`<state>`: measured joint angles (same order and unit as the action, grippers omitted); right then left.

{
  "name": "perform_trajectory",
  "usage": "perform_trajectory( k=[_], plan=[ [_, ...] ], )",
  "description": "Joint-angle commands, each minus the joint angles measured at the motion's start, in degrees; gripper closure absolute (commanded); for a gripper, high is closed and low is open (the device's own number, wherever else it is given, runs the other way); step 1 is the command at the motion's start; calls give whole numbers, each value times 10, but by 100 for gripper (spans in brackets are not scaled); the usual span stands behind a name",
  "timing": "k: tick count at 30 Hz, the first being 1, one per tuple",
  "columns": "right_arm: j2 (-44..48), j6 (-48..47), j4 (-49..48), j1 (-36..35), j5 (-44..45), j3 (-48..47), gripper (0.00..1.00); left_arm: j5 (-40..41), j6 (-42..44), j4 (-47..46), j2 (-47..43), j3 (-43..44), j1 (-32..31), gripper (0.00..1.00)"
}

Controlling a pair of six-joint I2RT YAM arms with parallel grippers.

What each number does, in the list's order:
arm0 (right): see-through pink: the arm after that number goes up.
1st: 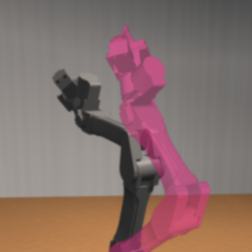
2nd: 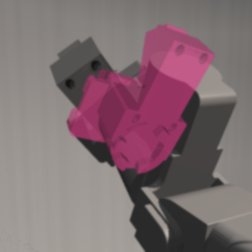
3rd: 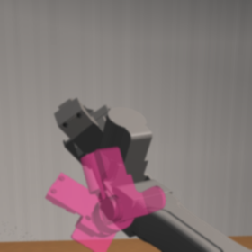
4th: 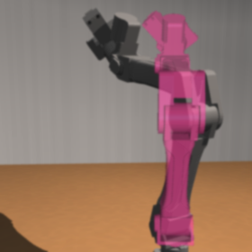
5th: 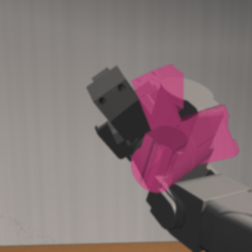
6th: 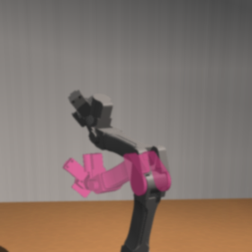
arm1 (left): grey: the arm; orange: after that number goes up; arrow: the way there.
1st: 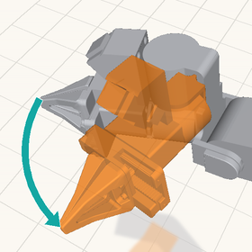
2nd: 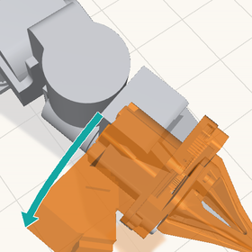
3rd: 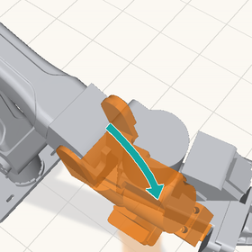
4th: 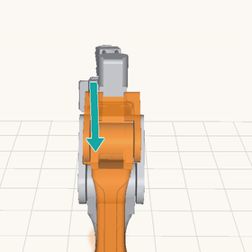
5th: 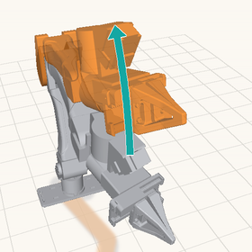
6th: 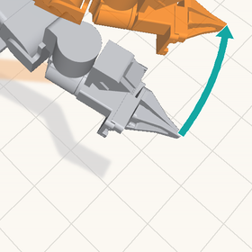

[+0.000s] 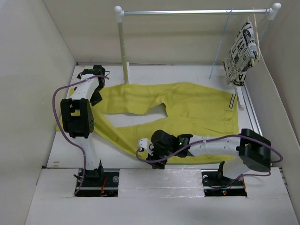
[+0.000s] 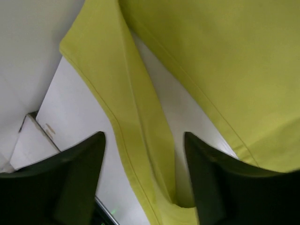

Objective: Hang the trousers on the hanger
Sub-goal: Flatten out the trousers at the center of the board.

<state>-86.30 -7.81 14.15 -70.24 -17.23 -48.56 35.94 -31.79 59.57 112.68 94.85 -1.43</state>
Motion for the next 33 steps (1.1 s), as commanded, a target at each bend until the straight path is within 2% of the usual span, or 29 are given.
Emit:
perform_trajectory(
  k=[1,3,4,6,7,8,9,10,11,13,14,16,17,19,20,21,23,24,26,27,28,29,31,33],
  plan=[
    [59,20,35,-5,32,-4,39,9,-3,-23,-61,-11,-10,32],
    [102,30,55,14,55,-5,42,12,1,-41,-94,-43,-10,24],
    [120,37,61,25,70,-5,45,5,5,-52,-136,-59,-10,24],
    [152,47,86,55,90,-10,79,-9,5,-80,-182,-103,-10,24],
    [185,63,96,93,123,-11,91,-18,10,-91,-230,-123,-10,24],
    [203,70,102,114,136,-11,100,-61,22,-127,-252,-144,-10,25],
    [218,76,117,139,154,-8,100,-75,24,-138,-275,-183,-10,26],
    [247,109,127,196,196,-5,100,-89,25,-146,-310,-203,-10,27],
    [263,127,143,227,218,1,100,-131,32,-170,-341,-240,-10,31],
    [290,139,152,298,223,13,100,-168,35,-189,-372,-272,-16,38],
    [316,142,149,369,221,20,86,-215,48,-202,-387,-288,-16,42],
    [331,147,137,445,188,37,66,-249,55,-229,-424,-311,-16,61],
    [336,146,128,518,178,43,52,-294,65,-247,-437,-313,-16,79],
    [326,148,106,592,118,48,43,-344,76,-271,-459,-310,-16,85],
    [316,148,93,626,95,57,37,-356,80,-289,-460,-303,-43,86],
    [289,152,61,687,72,60,35,-345,83,-295,-456,-282,-68,85],
    [250,169,27,736,14,62,33,-269,84,-289,-418,-248,-129,84],
    [213,172,6,769,12,58,32,-256,83,-286,-399,-216,-177,83],
    [183,177,-10,802,35,51,29,-245,78,-295,-375,-197,-211,79],
    [171,174,-19,819,52,46,27,-249,76,-306,-377,-201,-239,77],
    [141,170,-29,896,47,43,25,-256,74,-331,-396,-218,-272,69],
    [141,170,-32,897,47,43,25,-259,74,-337,-396,-218,-272,66],
    [111,163,-44,966,26,37,23,-266,70,-338,-400,-244,-324,60],
    [82,148,-41,998,5,22,22,-266,61,-343,-406,-284,-352,55]
  ],
)
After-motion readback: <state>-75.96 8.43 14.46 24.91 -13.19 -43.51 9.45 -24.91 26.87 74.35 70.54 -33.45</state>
